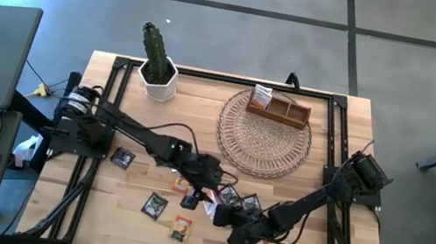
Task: Pick & Place Tea
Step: Put the orange tea bag into the left section of the wooden organizer
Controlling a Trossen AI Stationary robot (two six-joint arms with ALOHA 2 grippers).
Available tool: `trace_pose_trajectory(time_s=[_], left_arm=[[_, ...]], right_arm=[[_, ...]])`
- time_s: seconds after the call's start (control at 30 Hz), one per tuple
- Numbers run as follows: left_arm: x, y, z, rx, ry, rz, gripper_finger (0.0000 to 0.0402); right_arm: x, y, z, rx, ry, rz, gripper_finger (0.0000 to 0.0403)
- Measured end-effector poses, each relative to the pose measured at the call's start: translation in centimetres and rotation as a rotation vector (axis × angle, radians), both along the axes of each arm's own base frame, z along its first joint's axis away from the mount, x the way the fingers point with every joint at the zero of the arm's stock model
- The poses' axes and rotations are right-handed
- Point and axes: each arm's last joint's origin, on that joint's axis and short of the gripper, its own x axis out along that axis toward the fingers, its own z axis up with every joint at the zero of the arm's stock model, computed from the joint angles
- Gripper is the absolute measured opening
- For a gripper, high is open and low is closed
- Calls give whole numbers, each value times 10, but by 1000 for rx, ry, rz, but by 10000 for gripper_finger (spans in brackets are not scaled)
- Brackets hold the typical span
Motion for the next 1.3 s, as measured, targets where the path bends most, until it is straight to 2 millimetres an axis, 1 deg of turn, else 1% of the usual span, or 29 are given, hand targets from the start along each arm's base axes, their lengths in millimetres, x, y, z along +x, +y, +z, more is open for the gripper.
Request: trace_pose_trajectory(time_s=[0.1,0.2,0.23,0.4,0.47,0.53,0.6,0.8,0.87,0.9,1.03,1.13,1.3], left_arm=[[2,-1,-13,-4,45,-1,174],[10,-3,-23,-29,35,-3,174],[8,-3,-26,-26,52,-5,174],[8,-4,-24,-60,57,-42,174],[7,-4,-25,-59,63,-41,168],[8,-4,-24,-60,60,-42,152],[7,-4,-25,-61,63,-43,128],[7,-4,-25,-78,75,-63,31],[6,-4,-26,-76,86,-62,9],[5,-4,-26,-76,93,-61,6],[5,-4,-26,-77,93,-60,15],[5,-4,-27,-73,102,-57,9],[3,-3,-28,-72,126,-45,3]], right_arm=[[0,0,0,1,1,1,0],[0,0,0,2,4,6,0],[0,0,0,5,5,7,0],[0,0,0,9,9,13,0],[0,0,0,10,9,12,0],[0,0,0,11,9,12,0],[0,0,0,12,9,13,0],[0,1,1,17,2,13,0],[1,1,1,29,-6,5,0],[1,1,2,48,-17,-11,0],[3,2,4,173,-75,-97,8],[4,3,5,262,-87,-137,24],[0,4,3,316,-66,-197,58]])
